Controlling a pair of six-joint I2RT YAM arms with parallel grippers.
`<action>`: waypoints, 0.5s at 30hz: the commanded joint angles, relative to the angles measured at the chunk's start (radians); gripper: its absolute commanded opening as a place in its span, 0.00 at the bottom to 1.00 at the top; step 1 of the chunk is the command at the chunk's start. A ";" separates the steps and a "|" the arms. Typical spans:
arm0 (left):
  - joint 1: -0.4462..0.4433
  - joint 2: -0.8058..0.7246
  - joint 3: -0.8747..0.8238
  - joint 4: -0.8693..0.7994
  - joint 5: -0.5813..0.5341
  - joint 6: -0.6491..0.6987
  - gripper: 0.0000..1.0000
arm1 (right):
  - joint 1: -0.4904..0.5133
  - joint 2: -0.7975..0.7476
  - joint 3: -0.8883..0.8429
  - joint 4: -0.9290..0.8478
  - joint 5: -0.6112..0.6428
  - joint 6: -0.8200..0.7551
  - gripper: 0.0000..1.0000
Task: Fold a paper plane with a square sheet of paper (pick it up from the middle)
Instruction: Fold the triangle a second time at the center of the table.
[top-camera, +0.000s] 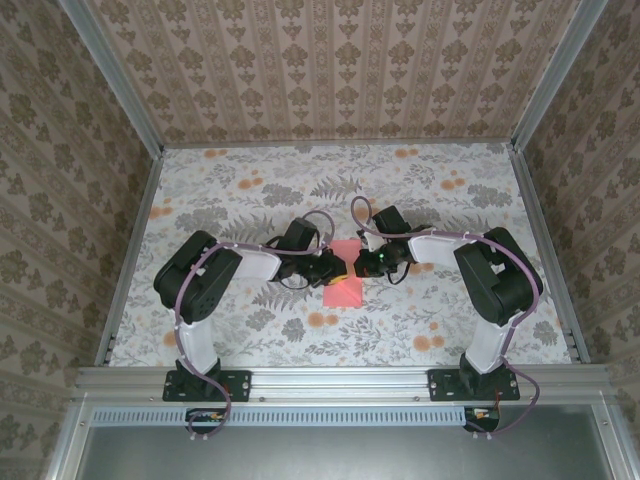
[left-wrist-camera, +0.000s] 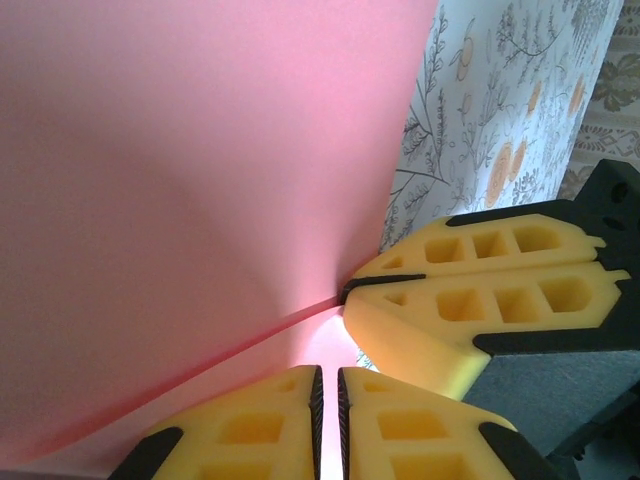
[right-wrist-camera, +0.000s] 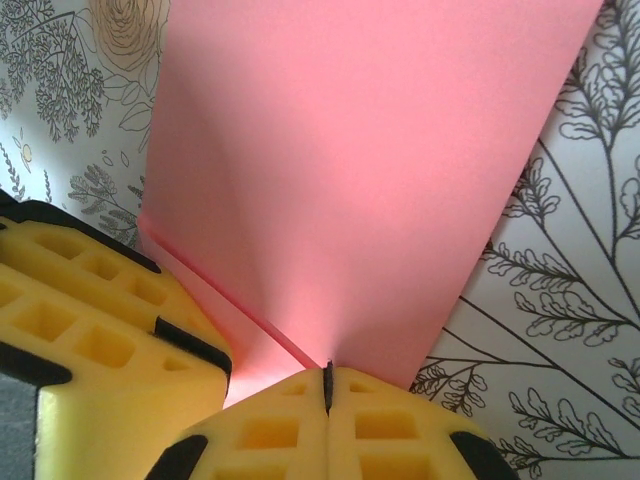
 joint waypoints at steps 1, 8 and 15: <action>0.002 0.014 -0.024 -0.030 -0.010 0.012 0.15 | 0.003 0.017 0.027 -0.039 0.001 -0.016 0.05; 0.001 0.009 -0.054 -0.042 -0.055 0.009 0.15 | 0.004 0.032 0.035 -0.043 -0.017 -0.018 0.05; 0.000 0.003 -0.065 -0.081 -0.082 0.013 0.15 | 0.004 0.037 0.040 -0.050 -0.018 -0.018 0.05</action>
